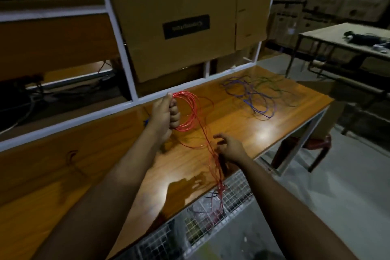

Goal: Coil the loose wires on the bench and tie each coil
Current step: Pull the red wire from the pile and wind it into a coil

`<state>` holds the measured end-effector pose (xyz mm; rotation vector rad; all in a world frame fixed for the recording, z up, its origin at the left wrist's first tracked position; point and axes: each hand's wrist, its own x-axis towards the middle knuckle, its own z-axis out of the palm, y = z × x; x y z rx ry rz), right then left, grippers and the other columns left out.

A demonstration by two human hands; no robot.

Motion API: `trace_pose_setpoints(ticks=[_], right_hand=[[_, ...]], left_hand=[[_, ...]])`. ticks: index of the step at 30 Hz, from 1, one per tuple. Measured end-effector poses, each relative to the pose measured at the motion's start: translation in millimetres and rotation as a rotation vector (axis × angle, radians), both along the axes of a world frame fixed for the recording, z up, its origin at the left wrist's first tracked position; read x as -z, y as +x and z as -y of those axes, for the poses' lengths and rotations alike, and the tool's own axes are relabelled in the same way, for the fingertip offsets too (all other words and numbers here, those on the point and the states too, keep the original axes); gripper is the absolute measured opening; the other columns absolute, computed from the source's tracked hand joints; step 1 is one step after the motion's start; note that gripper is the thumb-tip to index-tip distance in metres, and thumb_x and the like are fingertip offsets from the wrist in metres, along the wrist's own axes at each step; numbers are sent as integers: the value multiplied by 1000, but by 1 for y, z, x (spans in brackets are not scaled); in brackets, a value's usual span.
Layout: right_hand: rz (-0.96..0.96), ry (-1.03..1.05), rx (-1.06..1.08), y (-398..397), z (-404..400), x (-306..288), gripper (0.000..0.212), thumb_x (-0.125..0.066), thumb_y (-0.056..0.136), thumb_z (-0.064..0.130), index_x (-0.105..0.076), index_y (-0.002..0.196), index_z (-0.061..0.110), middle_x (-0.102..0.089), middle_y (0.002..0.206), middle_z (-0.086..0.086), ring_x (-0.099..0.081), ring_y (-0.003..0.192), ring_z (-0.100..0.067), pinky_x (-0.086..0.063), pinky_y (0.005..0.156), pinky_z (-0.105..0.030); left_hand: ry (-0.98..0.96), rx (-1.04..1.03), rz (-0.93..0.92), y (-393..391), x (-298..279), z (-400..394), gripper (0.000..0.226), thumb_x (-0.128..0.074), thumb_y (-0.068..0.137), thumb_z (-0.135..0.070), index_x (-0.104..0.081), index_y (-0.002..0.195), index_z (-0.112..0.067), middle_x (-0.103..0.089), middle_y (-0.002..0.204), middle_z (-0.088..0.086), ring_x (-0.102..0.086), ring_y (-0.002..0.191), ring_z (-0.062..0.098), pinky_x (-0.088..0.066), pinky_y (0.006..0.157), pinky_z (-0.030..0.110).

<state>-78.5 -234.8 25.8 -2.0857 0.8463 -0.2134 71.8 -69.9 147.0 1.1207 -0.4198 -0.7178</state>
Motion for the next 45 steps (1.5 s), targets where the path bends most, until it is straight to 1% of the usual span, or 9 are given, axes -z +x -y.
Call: trace_pose_setpoints(ticks=[5, 7, 12, 23, 27, 31, 36, 42, 45], right_hand=[[-107, -331, -91, 37, -28, 14, 36, -58, 97, 25, -58, 131, 13, -63, 102, -2, -71, 85, -10, -47, 63, -10], [-67, -311, -14, 38, -31, 28, 31, -57, 92, 28, -64, 115, 9, -66, 86, 0, -68, 68, -11, -53, 56, -17], [-149, -773, -178, 9, -13, 50, 23, -65, 91, 32, -69, 94, 10, -57, 105, -6, -53, 99, -26, -49, 80, -40], [137, -520, 320, -87, -10, 20, 50, -40, 101, 53, -54, 67, 20, -60, 59, 0, -59, 54, -18, -42, 51, -32], [450, -168, 329, -93, -9, -11, 55, -23, 99, 61, -69, 89, 31, -73, 91, 10, -66, 74, -7, -53, 69, -33], [286, -137, 238, -102, 5, -14, 83, 0, 85, 83, -67, 110, 42, -70, 113, 7, -65, 99, -12, -51, 91, -42], [123, 256, 192, -107, 22, 2, 106, -9, 67, 98, -67, 123, 28, -69, 116, -6, -74, 71, -27, -58, 58, -37], [-115, -61, 169, -93, 24, 4, 82, -10, 94, 70, -51, 142, 17, -57, 139, -17, -58, 123, -33, -44, 104, -43], [47, 25, 70, -90, 17, -5, 74, -14, 97, 65, -70, 121, 25, -66, 130, -4, -58, 122, -21, -41, 101, -37]], left_hand=[[-7, 5, -15, 19, 5, -4, 38, -34, 107, -35, -37, 72, -22, -25, 48, -9, -19, 37, 5, -14, 38, 17], [-4, 23, -19, 26, 6, -4, 38, -35, 107, -35, -38, 72, -21, -26, 47, -10, -20, 36, 4, -15, 37, 16], [10, 68, -16, 26, 12, 3, 38, -35, 107, -35, -37, 71, -21, -26, 48, -10, -20, 37, 4, -14, 40, 17], [-62, 325, -59, -45, 8, 68, 39, -34, 107, -34, -35, 70, -22, -21, 51, -9, -17, 39, 5, -12, 39, 18], [-93, 411, -34, -71, -7, 88, 39, -33, 107, -34, -34, 69, -22, -21, 49, -9, -16, 38, 5, -8, 42, 21], [-116, 436, -8, -84, -20, 99, 39, -33, 107, -34, -35, 70, -22, -22, 50, -9, -17, 39, 5, -8, 42, 21], [-76, 456, 38, -89, -14, 100, 39, -33, 107, -33, -34, 70, -22, -22, 50, -9, -17, 38, 5, -10, 42, 20], [-62, 408, -17, -79, -4, 91, 39, -33, 107, -33, -34, 70, -21, -23, 48, -10, -18, 37, 4, -13, 38, 15], [-66, 388, -43, -72, -4, 87, 39, -35, 107, -35, -35, 70, -22, -24, 49, -10, -19, 38, 4, -11, 40, 19]])
